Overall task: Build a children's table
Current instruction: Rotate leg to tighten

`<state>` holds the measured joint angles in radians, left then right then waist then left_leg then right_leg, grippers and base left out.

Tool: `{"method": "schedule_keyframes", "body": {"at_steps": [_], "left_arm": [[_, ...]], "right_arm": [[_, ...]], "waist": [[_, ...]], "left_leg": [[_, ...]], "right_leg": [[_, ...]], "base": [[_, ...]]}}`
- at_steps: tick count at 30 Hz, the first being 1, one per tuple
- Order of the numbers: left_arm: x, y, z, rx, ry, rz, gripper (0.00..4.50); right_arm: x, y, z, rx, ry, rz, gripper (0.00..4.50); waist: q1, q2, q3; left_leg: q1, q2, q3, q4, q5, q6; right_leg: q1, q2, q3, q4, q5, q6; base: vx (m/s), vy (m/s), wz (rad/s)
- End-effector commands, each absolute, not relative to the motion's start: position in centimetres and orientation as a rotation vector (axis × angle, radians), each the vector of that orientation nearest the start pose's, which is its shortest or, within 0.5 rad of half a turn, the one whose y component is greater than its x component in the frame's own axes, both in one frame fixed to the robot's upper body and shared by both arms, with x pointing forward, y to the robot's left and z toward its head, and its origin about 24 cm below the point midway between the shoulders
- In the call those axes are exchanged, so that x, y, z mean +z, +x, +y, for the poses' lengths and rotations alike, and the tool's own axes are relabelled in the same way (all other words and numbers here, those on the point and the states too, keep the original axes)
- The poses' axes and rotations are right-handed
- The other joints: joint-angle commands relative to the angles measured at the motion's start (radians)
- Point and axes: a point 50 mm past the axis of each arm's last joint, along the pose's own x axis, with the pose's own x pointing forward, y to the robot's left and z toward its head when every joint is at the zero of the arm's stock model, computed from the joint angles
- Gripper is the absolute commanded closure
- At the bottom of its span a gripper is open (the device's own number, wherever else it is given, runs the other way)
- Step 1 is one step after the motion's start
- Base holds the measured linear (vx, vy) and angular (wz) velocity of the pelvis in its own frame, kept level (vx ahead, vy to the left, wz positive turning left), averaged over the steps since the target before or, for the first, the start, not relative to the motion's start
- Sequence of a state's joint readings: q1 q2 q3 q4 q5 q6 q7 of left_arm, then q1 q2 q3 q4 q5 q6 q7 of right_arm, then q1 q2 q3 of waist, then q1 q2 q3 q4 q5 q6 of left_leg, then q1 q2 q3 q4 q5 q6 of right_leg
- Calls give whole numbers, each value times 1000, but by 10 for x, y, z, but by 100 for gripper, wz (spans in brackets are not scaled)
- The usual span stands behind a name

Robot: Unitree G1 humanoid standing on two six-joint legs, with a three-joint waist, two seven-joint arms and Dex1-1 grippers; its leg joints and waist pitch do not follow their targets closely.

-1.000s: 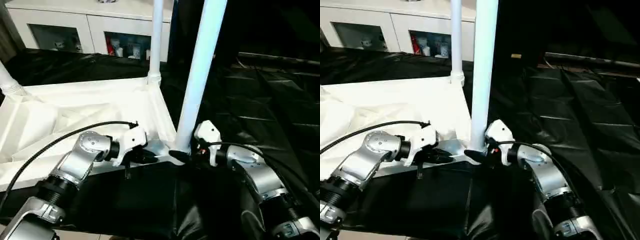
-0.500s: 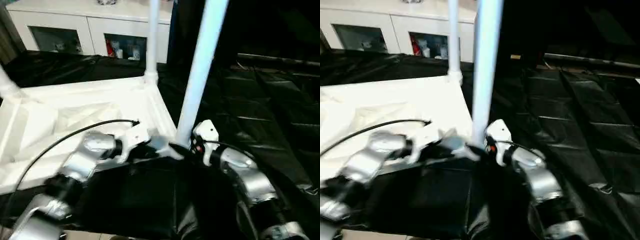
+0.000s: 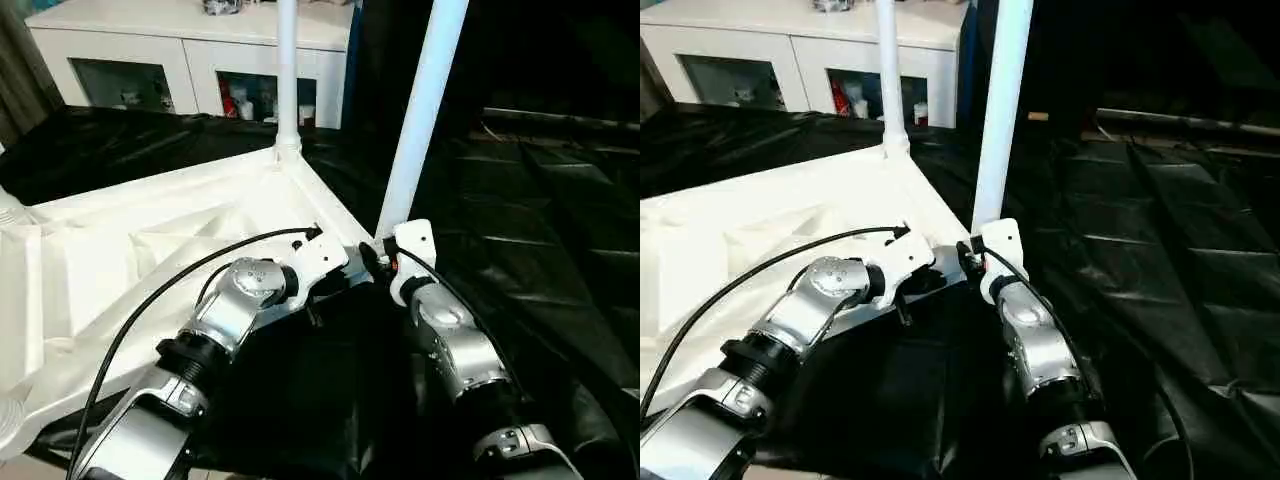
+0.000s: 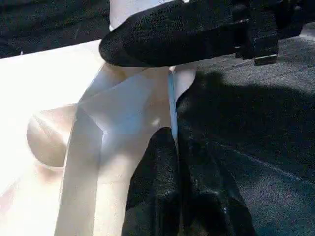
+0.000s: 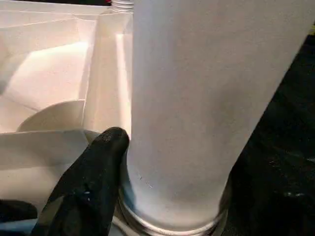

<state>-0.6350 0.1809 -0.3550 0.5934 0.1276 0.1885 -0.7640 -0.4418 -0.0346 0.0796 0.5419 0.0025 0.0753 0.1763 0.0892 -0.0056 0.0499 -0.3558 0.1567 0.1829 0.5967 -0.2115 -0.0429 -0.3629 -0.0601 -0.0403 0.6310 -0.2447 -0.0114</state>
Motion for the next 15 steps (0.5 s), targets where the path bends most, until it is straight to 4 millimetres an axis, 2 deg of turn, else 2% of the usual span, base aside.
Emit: {"method": "schedule_keyframes", "body": {"at_steps": [1, 3, 4, 5, 6, 7, 11, 15], "left_arm": [[38, 324, 70, -1070, 465, 385, 450], [38, 323, 76, -1099, 457, 390, 450], [38, 319, 83, -1156, 448, 383, 450], [38, 319, 83, -1156, 448, 383, 450], [39, 316, 88, -1203, 451, 365, 450], [38, 314, 92, -1226, 447, 373, 450], [41, 308, 102, -1310, 410, 353, 450], [47, 304, 110, -1371, 334, 340, 450]], "right_arm": [[27, 317, -80, 505, -66, 198, 111], [33, 318, -82, 559, -43, 169, 102], [38, 315, -85, 679, -52, 166, 90], [38, 315, -85, 679, -52, 166, 76], [39, 312, -89, 763, -107, 169, 76], [41, 310, -94, 805, -107, 176, 76], [45, 302, -108, 952, -121, 191, 76], [49, 296, -119, 1049, -131, 203, 76]], "waist": [[-6, -11, -49], [-7, -11, -47], [-7, -10, -47], [-8, -12, -48], [-9, -11, -49], [-12, -13, -50], [-14, -11, -49], [-15, -10, -52]], "left_leg": [[5, 79, -32, -79, -100, 39], [3, 80, -32, -79, -115, 46], [1, 80, -34, -80, -116, 54], [-1, 80, -33, -78, -110, 58], [-1, 81, -32, -77, -102, 61], [-3, 78, -32, -75, -80, 78], [-1, 83, -31, -74, -74, 92], [2, 85, -28, -73, -70, 106]], "right_leg": [[27, -105, 59, -82, -45, -206], [29, -106, 58, -85, -66, -206], [30, -106, 58, -85, -70, -206], [34, -106, 58, -84, -60, -206], [33, -105, 58, -82, -46, -208], [35, -103, 57, -80, -12, -211], [31, -103, 56, -79, -14, -227], [31, -101, 54, -71, 37, -258]], "base": [[0, 0, 0], [0, 0, 0], [0, 0, 0], [0, 0, 0], [0, 0, 0], [0, 0, 0], [0, 0, 0], [0, 0, 0]]}}
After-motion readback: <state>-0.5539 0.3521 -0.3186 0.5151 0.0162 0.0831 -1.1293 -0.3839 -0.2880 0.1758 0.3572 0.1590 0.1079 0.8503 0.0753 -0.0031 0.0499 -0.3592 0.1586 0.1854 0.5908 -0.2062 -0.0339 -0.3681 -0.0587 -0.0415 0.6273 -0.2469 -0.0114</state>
